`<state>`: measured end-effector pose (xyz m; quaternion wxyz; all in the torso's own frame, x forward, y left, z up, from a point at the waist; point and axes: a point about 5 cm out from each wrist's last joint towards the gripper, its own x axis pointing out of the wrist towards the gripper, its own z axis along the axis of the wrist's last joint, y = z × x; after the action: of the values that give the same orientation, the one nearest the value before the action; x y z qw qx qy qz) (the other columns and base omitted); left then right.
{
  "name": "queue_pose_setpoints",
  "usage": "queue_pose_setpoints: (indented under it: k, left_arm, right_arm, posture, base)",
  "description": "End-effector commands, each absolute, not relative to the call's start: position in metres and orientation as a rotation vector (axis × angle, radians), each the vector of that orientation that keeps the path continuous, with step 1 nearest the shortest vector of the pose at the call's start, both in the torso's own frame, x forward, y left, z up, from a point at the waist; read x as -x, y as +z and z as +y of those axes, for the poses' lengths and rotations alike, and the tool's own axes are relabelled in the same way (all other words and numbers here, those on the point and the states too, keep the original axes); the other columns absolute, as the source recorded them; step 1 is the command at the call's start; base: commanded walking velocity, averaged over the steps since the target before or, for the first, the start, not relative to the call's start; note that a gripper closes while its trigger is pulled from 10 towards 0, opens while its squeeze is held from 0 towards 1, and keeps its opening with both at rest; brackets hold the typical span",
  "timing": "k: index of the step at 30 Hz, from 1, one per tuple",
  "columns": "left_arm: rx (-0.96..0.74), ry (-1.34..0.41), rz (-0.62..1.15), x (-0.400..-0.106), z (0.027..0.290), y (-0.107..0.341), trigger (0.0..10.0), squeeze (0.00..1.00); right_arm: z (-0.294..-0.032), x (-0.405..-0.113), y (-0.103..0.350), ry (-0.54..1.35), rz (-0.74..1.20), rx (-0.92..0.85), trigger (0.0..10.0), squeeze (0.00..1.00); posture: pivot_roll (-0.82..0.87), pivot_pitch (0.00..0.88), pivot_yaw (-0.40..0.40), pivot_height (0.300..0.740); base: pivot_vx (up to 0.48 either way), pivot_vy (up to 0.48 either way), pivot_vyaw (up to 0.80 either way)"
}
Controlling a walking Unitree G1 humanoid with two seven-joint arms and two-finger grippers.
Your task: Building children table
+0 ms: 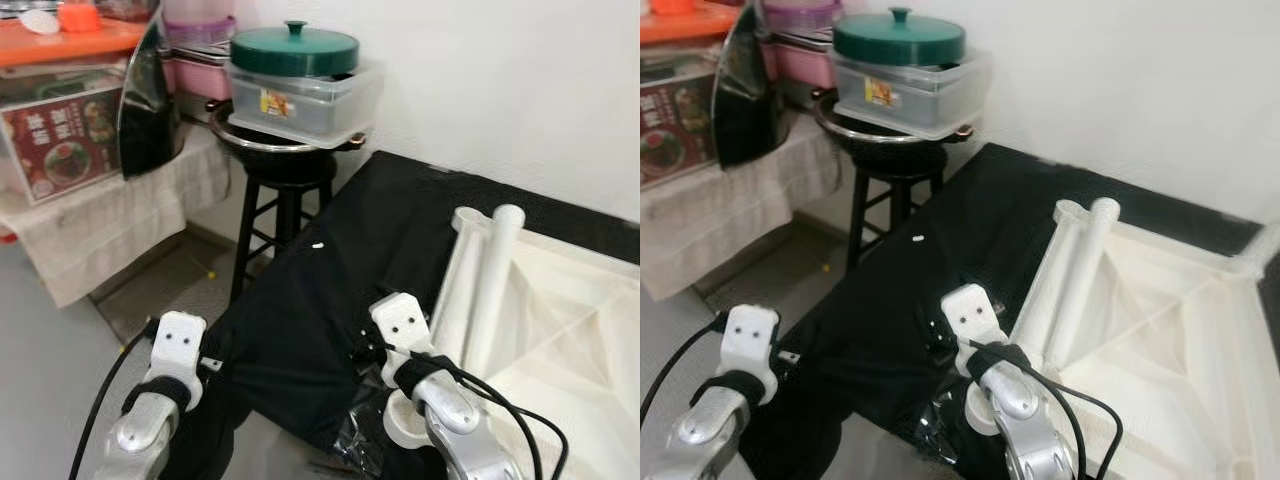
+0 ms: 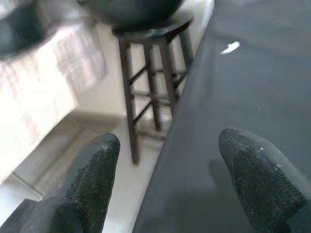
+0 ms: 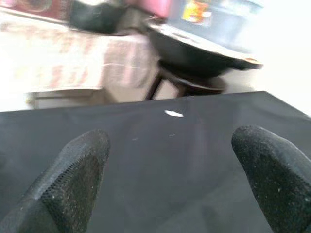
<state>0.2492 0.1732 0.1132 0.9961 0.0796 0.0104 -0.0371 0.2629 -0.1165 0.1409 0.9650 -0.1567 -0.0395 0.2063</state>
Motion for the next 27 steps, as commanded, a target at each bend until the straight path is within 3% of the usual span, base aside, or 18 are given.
queue_pose_setpoints:
  k: [1,15,27]
  left_arm:
    - [-0.178,-0.103,-0.006,-0.250,0.164,0.117,10.0,0.00]
    - [-0.226,-0.215,-0.048,-0.261,0.152,0.124,10.0,0.00]
    - [-0.298,-0.488,-0.119,-0.259,0.134,0.144,10.0,0.00]
  right_arm:
    - [-0.120,-0.264,0.136,0.416,-0.063,0.337,10.0,0.00]
    - [-0.122,-0.269,0.135,0.397,-0.059,0.306,10.0,0.00]
    - [-0.125,-0.271,0.134,0.370,-0.052,0.258,10.0,0.00]
  posture:
    - [0.03,0.012,-0.062,0.740]
    - [0.01,0.000,-0.024,0.740]
    - [0.01,0.000,-0.012,0.740]
  base:
    - [0.000,0.000,-0.80]
    - [0.000,0.000,-0.80]
    - [0.000,0.000,-0.80]
